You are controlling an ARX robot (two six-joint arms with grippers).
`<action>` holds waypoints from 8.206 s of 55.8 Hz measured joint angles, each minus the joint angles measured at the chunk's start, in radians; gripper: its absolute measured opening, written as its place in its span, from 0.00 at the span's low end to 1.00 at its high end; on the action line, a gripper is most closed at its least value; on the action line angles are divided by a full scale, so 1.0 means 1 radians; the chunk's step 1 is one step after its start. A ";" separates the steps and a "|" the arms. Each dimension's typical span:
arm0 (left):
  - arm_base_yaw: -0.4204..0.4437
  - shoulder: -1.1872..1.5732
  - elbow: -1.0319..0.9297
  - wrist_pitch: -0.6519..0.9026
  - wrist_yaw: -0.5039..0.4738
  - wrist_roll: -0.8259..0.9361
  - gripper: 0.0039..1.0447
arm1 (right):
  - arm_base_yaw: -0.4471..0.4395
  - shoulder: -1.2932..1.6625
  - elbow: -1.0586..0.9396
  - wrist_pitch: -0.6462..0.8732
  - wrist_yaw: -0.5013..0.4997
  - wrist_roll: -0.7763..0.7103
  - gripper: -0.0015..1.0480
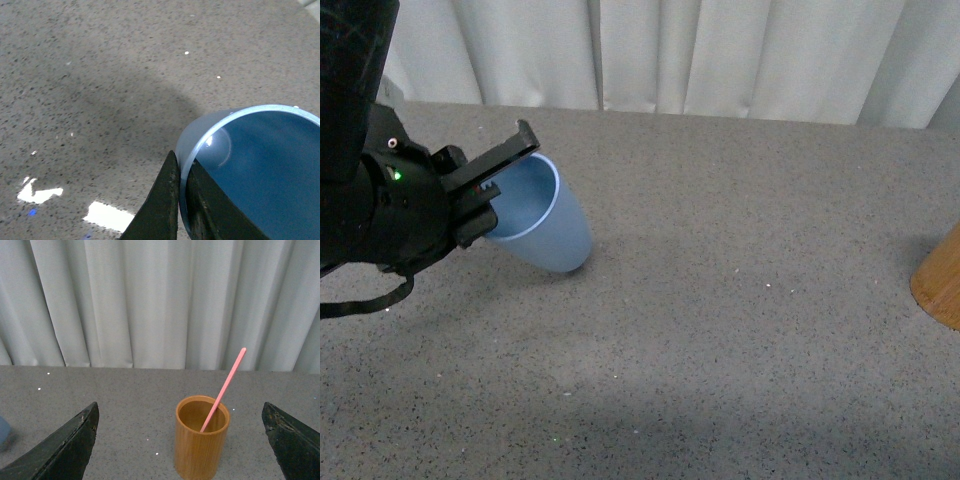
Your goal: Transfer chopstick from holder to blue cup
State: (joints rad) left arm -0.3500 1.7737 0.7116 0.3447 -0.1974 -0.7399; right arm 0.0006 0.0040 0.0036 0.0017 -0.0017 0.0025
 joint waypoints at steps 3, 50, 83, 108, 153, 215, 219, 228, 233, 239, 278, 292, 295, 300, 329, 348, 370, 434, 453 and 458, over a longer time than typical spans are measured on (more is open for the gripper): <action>-0.006 -0.005 0.017 -0.006 0.009 0.006 0.03 | 0.000 0.000 0.000 0.000 0.000 0.000 0.91; -0.171 0.129 0.275 -0.137 0.032 0.161 0.03 | 0.000 0.000 0.000 0.000 0.000 0.000 0.91; -0.207 0.184 0.291 -0.142 -0.013 0.209 0.03 | 0.000 0.000 0.000 0.000 0.000 0.000 0.91; -0.218 0.204 0.292 -0.150 -0.032 0.239 0.03 | 0.000 0.000 0.000 0.000 0.000 0.000 0.91; -0.182 0.146 0.303 -0.136 -0.058 0.174 0.93 | 0.000 0.000 0.000 0.000 0.000 0.000 0.91; 0.348 -1.767 -0.691 -0.343 0.197 0.732 0.03 | 0.000 0.000 0.000 -0.001 0.000 0.000 0.91; 0.348 -1.769 -0.691 -0.343 0.198 0.732 0.03 | 0.000 0.000 0.000 -0.001 0.000 0.000 0.91; 0.348 -1.769 -0.691 -0.343 0.198 0.732 0.17 | 0.000 0.000 0.000 -0.001 0.001 0.000 0.91; 0.348 -1.769 -0.691 -0.343 0.197 0.732 0.32 | 0.013 0.031 0.017 -0.038 0.070 0.024 0.91; 0.348 -1.770 -0.691 -0.344 0.197 0.732 0.55 | -0.063 0.412 0.097 0.189 0.169 0.065 0.91; 0.348 -1.770 -0.691 -0.344 0.197 0.732 0.94 | -0.210 1.522 0.647 0.401 0.103 0.264 0.91; 0.348 -1.770 -0.691 -0.344 0.197 0.733 0.94 | -0.198 1.658 0.723 0.403 0.147 0.270 0.91; 0.348 -1.770 -0.691 -0.344 0.197 0.732 0.94 | -0.193 1.682 0.733 0.409 0.155 0.272 0.91; 0.348 -1.770 -0.691 -0.344 0.197 0.732 0.94 | -0.186 1.718 0.742 0.421 0.166 0.274 0.91; 0.348 -1.770 -0.691 -0.344 0.197 0.732 0.94 | -0.174 1.816 0.801 0.451 0.188 0.276 0.91; 0.348 -1.770 -0.691 -0.344 0.197 0.732 0.94 | -0.160 1.842 0.806 0.466 0.203 0.283 0.61; 0.348 -1.770 -0.691 -0.344 0.197 0.732 0.94 | -0.155 1.852 0.805 0.497 0.184 0.288 0.07; 0.348 -1.770 -0.691 -0.344 0.197 0.732 0.94 | -0.151 1.302 0.709 0.422 0.136 0.438 0.01; 0.348 -1.770 -0.691 -0.344 0.197 0.732 0.94 | 0.142 1.351 0.733 0.479 0.250 0.501 0.01; 0.348 -1.770 -0.691 -0.344 0.197 0.732 0.94 | 0.203 1.418 0.750 0.494 0.271 0.527 0.01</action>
State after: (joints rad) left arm -0.0025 0.0036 0.0204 0.0006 -0.0006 -0.0074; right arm 0.2035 1.4220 0.7540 0.4953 0.2691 0.5293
